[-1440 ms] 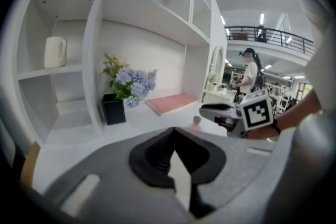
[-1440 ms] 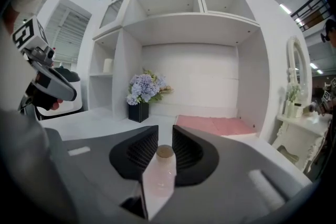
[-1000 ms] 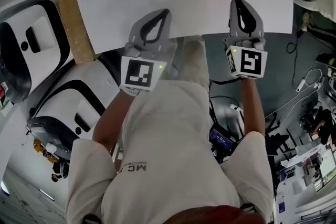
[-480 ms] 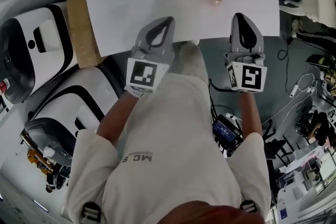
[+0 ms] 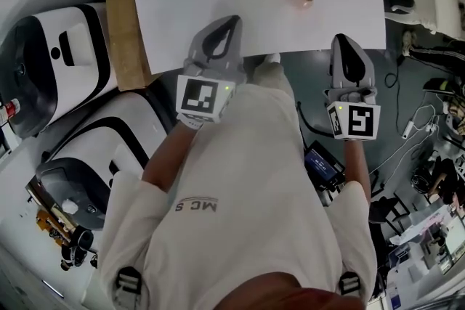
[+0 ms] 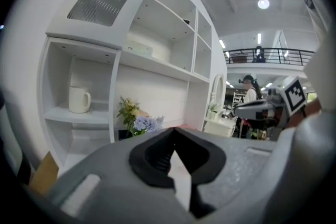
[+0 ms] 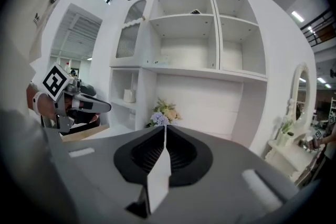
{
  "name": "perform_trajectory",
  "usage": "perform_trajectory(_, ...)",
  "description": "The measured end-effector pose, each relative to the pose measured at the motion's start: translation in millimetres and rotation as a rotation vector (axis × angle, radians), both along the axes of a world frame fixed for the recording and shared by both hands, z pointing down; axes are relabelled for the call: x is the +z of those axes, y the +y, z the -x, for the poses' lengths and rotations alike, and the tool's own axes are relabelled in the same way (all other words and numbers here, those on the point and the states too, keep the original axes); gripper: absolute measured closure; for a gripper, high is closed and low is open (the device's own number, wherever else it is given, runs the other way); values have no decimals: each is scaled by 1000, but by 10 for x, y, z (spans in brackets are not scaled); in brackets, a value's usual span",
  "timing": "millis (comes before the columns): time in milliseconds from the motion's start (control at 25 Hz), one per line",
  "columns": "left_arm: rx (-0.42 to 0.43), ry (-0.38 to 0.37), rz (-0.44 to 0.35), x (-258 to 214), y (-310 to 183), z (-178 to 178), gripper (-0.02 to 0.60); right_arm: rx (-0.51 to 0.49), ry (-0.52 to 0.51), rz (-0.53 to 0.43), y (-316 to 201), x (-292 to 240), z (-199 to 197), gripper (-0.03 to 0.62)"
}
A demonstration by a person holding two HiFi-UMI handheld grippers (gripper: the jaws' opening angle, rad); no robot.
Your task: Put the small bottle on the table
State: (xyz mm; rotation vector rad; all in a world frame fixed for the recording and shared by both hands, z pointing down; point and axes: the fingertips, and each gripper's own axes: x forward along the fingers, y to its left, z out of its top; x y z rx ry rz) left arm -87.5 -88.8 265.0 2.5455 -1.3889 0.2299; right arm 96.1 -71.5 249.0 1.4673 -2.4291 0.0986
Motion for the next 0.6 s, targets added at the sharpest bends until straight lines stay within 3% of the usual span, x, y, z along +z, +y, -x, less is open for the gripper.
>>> perform_trajectory(600, -29, 8, -81, -415, 169, 165, 581, -62, -4, -74, 60, -308, 210, 585)
